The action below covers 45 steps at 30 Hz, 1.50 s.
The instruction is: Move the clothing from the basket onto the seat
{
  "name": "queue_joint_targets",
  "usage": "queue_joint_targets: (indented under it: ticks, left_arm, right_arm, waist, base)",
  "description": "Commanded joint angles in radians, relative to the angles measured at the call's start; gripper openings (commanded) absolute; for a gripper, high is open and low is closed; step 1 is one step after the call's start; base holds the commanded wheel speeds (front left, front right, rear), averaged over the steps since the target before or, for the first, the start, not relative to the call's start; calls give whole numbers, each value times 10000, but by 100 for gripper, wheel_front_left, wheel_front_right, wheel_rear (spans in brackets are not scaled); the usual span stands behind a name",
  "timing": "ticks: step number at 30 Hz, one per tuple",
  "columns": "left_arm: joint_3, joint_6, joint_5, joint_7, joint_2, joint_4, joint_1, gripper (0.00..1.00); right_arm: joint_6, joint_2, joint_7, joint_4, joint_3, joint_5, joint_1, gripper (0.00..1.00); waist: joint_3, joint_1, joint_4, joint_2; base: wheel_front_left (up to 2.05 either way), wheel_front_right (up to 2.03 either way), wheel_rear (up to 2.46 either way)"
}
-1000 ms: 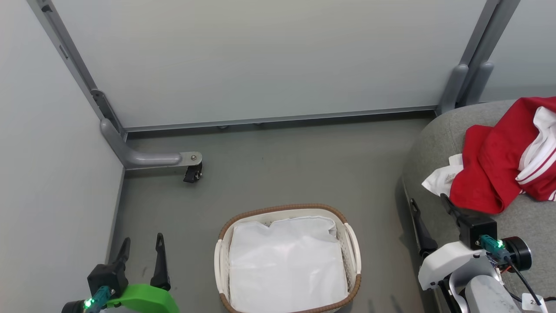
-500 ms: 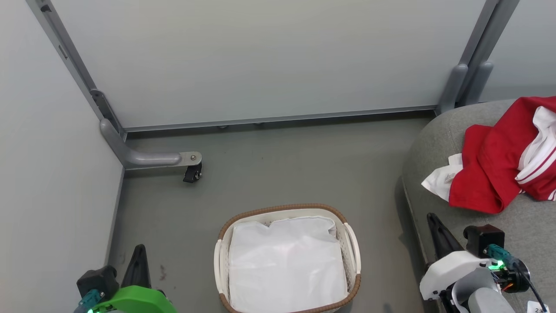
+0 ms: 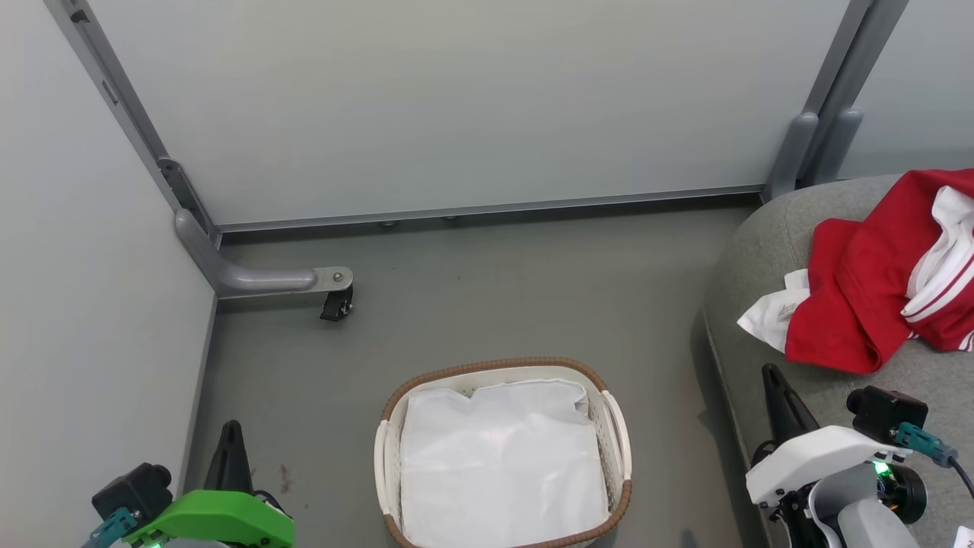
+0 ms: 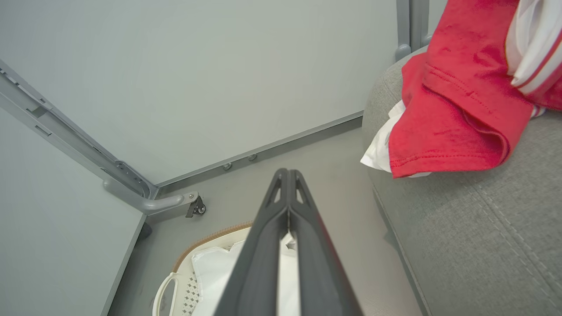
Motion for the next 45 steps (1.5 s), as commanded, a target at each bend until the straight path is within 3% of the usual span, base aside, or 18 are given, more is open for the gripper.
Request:
queue_joint_targets:
  ticks: [1, 45]
  left_arm:
    - [56, -24, -391, 74, 46, -243, -161, 0]
    - [521, -171, -5878, 1518, 79, -1227, -375, 0]
  right_arm:
    - [-1, -63, 81, -233, -47, 460, -41, 0]
    - [-6, -113, 1539, -1204, -395, 6590, 243, 0]
  waist:
    - [-2, 0, -2, 0]
    - [-60, 0, -55, 0]
  base:
    - [0, 0, 0]
    - [0, 0, 0]
